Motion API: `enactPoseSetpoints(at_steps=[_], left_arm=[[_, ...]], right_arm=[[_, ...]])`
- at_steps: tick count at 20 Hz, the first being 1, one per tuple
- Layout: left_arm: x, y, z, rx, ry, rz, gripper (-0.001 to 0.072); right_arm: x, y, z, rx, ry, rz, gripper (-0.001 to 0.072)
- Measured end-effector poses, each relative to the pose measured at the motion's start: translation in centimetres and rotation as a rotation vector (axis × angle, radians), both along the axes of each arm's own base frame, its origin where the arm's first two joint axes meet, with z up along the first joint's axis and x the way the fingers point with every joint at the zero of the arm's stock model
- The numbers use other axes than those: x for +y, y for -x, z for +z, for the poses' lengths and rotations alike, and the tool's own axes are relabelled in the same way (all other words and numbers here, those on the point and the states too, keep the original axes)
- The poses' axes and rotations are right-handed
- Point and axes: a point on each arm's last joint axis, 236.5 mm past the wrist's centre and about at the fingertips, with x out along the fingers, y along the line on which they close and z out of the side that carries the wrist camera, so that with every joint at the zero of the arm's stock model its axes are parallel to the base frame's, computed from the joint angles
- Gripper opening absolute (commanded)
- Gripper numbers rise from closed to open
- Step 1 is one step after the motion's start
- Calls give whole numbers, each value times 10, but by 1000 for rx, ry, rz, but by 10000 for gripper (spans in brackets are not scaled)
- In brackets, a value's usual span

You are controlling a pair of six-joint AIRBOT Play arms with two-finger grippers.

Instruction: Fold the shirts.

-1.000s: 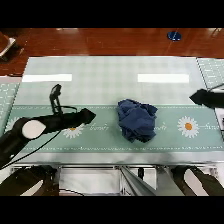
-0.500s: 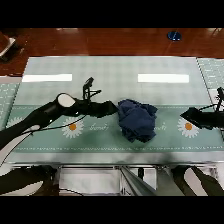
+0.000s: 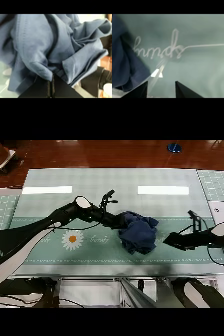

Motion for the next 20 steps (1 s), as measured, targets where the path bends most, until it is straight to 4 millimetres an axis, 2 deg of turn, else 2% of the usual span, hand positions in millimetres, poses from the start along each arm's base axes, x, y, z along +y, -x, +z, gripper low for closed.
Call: enactPoseSetpoints(at_steps=[5,6,7,10,13,15,17,19,20], left_arm=[[4,0,3,10,16,-32,15],[5,1,3,14,18,-39,15],[6,1,3,15,18,-38,15],[7,0,4,16,22,-39,15],[14,-11,18,-13,37,-16,15],[28,-30,45,-72,67,32,15],[52,-59,89,-176,107,114,15],[85,-88,149,-321,152,217,14],[106,-102,186,-409,174,284,15]], right_arm=[[37,15,-17,67,-33,129,401],[44,16,-20,74,-41,144,365],[52,16,-23,79,-57,158,295],[69,10,-29,66,-77,189,35],[77,-13,-17,-6,-82,226,35],[82,-41,12,-92,-82,271,35],[83,-83,61,-240,-56,313,35],[81,-129,134,-432,-8,340,35],[80,-150,180,-540,22,346,35]])
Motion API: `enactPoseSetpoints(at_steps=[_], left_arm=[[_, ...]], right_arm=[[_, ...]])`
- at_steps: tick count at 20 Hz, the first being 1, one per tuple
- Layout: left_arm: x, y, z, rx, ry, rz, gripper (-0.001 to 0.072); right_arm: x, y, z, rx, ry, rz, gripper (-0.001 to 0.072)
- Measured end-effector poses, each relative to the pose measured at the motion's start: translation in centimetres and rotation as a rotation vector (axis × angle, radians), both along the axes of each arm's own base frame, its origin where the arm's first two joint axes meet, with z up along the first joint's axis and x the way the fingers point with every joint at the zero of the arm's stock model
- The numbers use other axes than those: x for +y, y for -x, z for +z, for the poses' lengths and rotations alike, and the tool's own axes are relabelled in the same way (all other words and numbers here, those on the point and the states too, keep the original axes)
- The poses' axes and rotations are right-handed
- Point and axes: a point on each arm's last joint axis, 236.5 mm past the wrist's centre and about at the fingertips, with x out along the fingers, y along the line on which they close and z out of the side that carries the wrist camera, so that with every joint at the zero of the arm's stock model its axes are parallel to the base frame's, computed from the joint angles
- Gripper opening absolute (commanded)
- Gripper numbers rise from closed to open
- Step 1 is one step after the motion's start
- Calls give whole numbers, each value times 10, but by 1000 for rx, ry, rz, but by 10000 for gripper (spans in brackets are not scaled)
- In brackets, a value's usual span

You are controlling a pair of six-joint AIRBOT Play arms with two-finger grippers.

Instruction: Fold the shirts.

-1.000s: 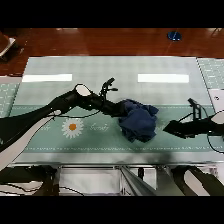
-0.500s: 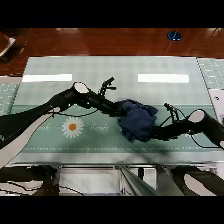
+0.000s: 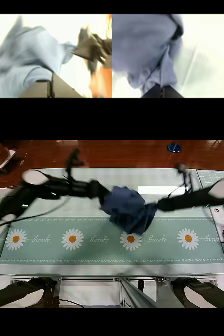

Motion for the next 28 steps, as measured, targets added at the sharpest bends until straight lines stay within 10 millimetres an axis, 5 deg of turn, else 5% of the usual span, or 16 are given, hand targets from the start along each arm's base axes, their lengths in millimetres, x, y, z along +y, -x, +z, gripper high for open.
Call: enactPoseSetpoints(at_steps=[3,6,9,12,17,21,24,28], left_arm=[[62,-10,111,-249,62,187,14],[121,21,217,-520,94,359,14],[162,80,292,-767,58,498,14],[185,143,333,-962,-41,627,14],[188,231,359,-1171,-176,781,14],[185,264,361,-1222,-212,838,14],[193,236,332,-1096,-251,831,14],[212,149,242,-723,-248,722,14]], right_arm=[[-9,-26,141,-318,41,-7,35],[-22,-2,266,-606,71,-35,35],[-39,48,342,-809,106,-89,35],[-62,102,385,-948,155,-162,35],[-95,174,413,-1060,209,-281,35],[-111,193,394,-1008,239,-333,35],[-113,177,356,-885,262,-333,35],[-109,124,264,-618,304,-293,34]])
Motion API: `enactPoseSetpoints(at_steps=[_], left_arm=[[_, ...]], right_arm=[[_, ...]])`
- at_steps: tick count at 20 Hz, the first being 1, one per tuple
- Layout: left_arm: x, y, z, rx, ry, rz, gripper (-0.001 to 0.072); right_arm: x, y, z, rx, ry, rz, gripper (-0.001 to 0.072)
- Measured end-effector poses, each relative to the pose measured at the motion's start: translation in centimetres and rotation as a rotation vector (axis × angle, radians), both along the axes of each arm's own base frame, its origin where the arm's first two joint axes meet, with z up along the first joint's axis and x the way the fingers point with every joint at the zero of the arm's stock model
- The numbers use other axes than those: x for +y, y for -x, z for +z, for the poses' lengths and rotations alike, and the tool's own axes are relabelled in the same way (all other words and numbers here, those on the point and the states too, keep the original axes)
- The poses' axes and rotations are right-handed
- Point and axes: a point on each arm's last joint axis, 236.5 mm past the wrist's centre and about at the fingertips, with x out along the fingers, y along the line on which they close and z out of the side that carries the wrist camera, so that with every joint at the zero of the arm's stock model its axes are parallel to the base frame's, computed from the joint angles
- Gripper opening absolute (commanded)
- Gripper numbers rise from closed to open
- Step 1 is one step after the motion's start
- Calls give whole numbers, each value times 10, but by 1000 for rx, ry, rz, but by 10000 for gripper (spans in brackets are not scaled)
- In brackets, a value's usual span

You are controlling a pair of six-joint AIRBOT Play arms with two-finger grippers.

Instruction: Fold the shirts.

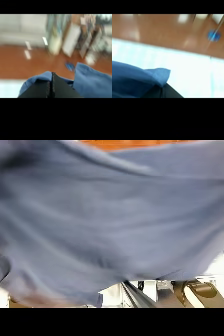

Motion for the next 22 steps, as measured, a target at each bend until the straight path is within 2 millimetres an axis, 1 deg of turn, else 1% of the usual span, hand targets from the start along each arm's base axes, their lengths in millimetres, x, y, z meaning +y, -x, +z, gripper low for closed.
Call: enactPoseSetpoints(at_steps=[2,4,6,8,10,12,13,14,15,16,17,19,21,22], left_arm=[[6,-44,-52,169,60,-73,15],[5,-83,-95,288,103,-135,14],[-3,-122,-134,380,140,-193,14],[-13,-163,-174,454,162,-216,14],[-25,-203,-210,506,178,-217,14],[-36,-233,-242,551,179,-217,20],[-40,-245,-255,568,179,-215,117],[-44,-254,-268,587,179,-214,444],[-46,-261,-281,607,180,-212,513],[-49,-265,-292,628,181,-216,513],[-50,-268,-300,647,183,-220,512],[-47,-261,-315,710,174,-245,512],[-28,-247,-330,805,180,-246,511],[-15,-233,-340,880,179,-250,511]], right_arm=[[2,-32,-51,134,5,-2,34],[5,-68,-102,255,11,-5,34],[7,-106,-154,370,15,-10,34],[7,-145,-202,453,4,-21,34],[-1,-182,-245,510,-49,-52,35],[-6,-214,-276,548,-188,-83,36],[-8,-228,-286,558,-268,-86,37],[-11,-243,-293,558,-350,-89,134],[-14,-255,-298,552,-425,-89,332],[-18,-267,-300,539,-496,-90,404],[-24,-275,-301,527,-550,-91,404],[-41,-284,-298,505,-634,-102,404],[-65,-279,-298,516,-662,-114,404],[-78,-270,-300,538,-660,-118,404]])
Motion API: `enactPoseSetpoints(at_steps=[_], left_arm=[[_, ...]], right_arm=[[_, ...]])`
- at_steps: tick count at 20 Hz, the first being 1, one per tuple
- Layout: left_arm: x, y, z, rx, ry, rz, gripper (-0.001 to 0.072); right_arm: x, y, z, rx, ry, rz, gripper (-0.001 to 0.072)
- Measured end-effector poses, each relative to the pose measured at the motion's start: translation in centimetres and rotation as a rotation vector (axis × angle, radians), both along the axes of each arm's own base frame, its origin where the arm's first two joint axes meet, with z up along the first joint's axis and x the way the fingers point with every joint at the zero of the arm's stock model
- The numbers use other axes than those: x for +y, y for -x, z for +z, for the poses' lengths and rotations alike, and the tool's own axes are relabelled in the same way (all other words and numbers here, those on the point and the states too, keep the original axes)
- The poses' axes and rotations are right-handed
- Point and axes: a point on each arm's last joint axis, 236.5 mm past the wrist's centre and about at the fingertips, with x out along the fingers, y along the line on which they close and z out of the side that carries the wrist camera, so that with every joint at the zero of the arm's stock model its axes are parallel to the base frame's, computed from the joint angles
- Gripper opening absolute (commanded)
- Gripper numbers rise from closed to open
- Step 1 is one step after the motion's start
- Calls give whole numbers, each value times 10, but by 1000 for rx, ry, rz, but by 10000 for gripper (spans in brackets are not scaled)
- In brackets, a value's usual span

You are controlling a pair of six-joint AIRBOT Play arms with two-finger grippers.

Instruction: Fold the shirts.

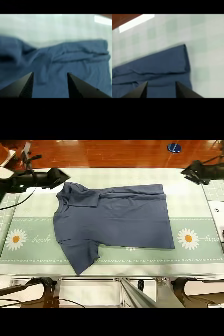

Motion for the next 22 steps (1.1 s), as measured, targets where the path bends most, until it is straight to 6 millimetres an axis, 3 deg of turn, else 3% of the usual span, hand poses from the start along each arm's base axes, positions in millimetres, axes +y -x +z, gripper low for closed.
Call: enactPoseSetpoints(at_steps=[3,5,6,7,8,9,11,14,21,22], left_arm=[[45,60,-33,225,-54,-7,512],[67,111,-55,352,-79,11,511],[75,138,-67,404,-86,17,511],[75,142,-69,411,-87,18,512],[80,187,-90,488,-75,42,511],[80,208,-101,520,-59,63,511],[78,236,-120,554,-21,111,511],[68,247,-139,549,54,180,511],[45,225,-159,467,139,230,505],[42,222,-161,459,139,224,388]], right_arm=[[-41,45,-21,113,38,-7,403],[-54,81,-40,184,34,-42,403],[-54,102,-49,214,23,-59,403],[-53,107,-52,221,19,-63,403],[-48,140,-69,257,11,-110,403],[-43,152,-76,256,2,-139,403],[-31,173,-89,253,-24,-184,403],[-17,187,-98,246,-59,-220,403],[-1,194,-100,237,-112,-219,403],[-1,195,-100,239,-112,-216,403]])
